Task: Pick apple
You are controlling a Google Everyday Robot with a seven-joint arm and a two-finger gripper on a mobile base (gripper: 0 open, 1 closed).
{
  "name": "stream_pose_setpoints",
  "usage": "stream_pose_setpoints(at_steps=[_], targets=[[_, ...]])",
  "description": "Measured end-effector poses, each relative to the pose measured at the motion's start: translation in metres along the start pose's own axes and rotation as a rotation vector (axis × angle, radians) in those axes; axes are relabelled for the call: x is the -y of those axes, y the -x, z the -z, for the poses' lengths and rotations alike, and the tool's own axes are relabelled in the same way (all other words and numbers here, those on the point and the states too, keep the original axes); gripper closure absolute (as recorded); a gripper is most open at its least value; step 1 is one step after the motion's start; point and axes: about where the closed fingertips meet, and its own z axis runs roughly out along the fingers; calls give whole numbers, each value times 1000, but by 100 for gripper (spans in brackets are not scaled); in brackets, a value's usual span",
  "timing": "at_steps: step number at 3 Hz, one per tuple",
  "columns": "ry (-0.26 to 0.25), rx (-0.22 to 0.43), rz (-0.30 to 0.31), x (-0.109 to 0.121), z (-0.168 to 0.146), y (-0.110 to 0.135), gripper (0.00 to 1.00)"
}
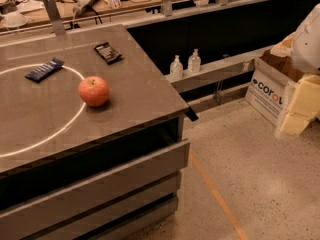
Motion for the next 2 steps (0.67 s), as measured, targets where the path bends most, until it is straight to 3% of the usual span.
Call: stream_pose_setpoints(at_steps=[1, 2], targets=[[0, 0, 0, 0, 0, 0, 0], [29, 105, 54, -5, -10, 29, 0]])
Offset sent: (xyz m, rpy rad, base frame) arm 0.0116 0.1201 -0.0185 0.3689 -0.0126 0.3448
